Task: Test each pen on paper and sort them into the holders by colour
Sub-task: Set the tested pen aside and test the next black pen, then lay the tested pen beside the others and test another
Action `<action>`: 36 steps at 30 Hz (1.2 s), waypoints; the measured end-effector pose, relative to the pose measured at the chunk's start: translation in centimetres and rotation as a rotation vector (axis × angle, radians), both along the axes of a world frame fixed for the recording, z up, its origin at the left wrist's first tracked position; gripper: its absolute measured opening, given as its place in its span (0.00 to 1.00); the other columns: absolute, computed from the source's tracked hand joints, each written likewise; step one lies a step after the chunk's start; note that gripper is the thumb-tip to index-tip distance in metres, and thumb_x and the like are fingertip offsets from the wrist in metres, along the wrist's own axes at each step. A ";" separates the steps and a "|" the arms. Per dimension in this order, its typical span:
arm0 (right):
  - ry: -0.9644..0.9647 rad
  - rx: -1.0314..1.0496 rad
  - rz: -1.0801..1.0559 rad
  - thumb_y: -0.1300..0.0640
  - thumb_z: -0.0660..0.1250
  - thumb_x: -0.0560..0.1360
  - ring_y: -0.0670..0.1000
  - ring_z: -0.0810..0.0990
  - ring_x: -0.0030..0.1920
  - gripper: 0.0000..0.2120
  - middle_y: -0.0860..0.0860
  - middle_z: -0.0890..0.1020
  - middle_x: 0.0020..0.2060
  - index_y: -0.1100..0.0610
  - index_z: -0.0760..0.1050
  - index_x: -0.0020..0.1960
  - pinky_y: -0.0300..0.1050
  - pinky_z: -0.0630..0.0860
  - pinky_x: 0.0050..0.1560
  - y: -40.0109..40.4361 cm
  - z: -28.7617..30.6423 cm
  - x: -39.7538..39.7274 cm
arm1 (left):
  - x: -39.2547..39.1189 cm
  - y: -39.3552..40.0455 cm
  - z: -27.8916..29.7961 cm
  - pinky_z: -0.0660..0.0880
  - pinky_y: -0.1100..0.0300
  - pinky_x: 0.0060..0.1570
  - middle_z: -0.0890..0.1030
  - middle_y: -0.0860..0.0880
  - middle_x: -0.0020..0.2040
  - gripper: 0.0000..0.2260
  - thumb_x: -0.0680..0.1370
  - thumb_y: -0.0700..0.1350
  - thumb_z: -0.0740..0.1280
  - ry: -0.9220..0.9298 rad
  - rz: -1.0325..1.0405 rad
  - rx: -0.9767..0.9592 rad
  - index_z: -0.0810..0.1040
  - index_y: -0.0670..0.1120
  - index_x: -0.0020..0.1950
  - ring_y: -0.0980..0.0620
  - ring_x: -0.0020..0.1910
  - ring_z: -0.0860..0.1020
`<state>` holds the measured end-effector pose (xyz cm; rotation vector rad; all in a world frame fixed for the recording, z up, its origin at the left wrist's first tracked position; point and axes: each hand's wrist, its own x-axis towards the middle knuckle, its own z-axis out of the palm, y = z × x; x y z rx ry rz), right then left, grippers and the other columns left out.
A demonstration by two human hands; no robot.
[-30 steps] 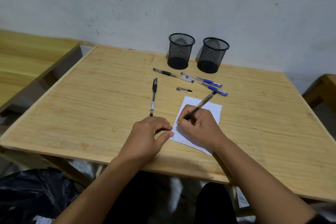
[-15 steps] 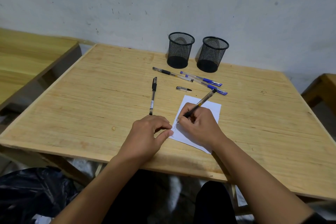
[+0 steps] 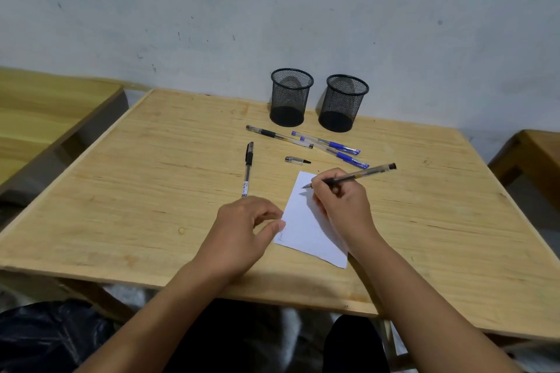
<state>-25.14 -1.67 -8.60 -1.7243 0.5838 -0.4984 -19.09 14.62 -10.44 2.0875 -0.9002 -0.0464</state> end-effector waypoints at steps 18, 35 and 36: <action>-0.092 0.239 -0.197 0.63 0.66 0.75 0.41 0.72 0.23 0.03 0.50 0.77 0.27 0.58 0.78 0.43 0.33 0.66 0.23 -4.2 2.3 0.3 | 8.0 -10.3 1.8 0.67 0.63 0.50 0.81 0.50 0.52 0.07 0.75 0.45 0.67 -0.014 0.046 0.187 0.81 0.49 0.51 0.55 0.51 0.75; -0.217 0.284 -0.038 0.62 0.64 0.76 0.44 0.68 0.23 0.08 0.49 0.76 0.25 0.58 0.76 0.38 0.34 0.61 0.22 -3.2 4.4 -0.3 | 3.1 -8.2 5.2 0.70 0.72 0.45 0.83 0.51 0.45 0.06 0.75 0.41 0.66 -0.043 -0.086 -0.084 0.81 0.48 0.49 0.56 0.44 0.78; -0.231 0.281 -0.028 0.62 0.64 0.76 0.44 0.68 0.22 0.08 0.49 0.75 0.25 0.58 0.76 0.39 0.33 0.61 0.22 -3.2 4.6 -0.4 | 2.8 -8.0 5.4 0.69 0.74 0.42 0.83 0.51 0.43 0.06 0.75 0.40 0.66 -0.030 -0.077 -0.109 0.81 0.47 0.48 0.57 0.41 0.78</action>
